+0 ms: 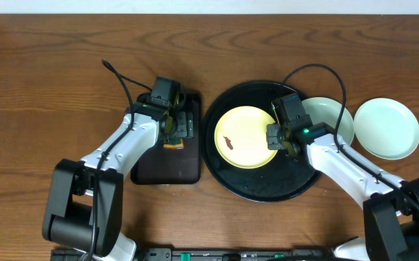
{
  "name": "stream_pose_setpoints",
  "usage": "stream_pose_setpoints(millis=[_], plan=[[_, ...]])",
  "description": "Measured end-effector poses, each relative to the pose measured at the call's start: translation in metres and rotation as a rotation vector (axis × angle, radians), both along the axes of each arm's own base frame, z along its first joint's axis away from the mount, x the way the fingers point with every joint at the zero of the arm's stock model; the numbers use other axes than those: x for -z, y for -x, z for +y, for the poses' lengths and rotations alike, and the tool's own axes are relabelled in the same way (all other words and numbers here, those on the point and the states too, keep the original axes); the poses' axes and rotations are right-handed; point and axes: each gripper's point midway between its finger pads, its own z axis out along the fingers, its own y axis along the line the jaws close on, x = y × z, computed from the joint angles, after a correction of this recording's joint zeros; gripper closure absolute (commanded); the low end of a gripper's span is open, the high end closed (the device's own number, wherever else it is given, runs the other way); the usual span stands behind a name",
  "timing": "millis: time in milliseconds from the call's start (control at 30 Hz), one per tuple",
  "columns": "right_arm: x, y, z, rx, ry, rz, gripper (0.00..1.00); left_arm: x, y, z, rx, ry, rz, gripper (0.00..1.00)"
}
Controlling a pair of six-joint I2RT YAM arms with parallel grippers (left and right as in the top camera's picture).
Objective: Clean dirty plates on tray and stack at the side
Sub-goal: 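Drag the yellow plate up to the tray center with the right gripper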
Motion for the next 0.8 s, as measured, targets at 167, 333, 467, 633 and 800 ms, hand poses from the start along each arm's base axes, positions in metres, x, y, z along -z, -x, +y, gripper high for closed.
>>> stream_pose_setpoints(millis=[167, 333, 467, 633, 800], plan=[[-0.003, 0.005, 0.003, -0.109, 0.034, 0.031, 0.38, 0.0, 0.0, 0.0, 0.0, 0.0, 0.0, 0.15], [-0.034, -0.019, 0.005, -0.186, 0.027, -0.015, 0.46, 0.0, 0.0, 0.0, 0.0, 0.0, 0.0, 0.15], [-0.062, -0.048, 0.005, -0.222, -0.033, -0.11, 0.73, 0.0, 0.0, 0.0, 0.0, 0.0, 0.0, 0.15], [-0.067, -0.056, -0.001, -0.223, -0.058, -0.13, 0.76, 0.0, 0.0, 0.0, 0.0, 0.0, 0.0, 0.15], [-0.066, -0.054, 0.003, -0.237, -0.085, -0.12, 0.63, 0.0, 0.0, 0.0, 0.0, 0.0, 0.0, 0.15]])
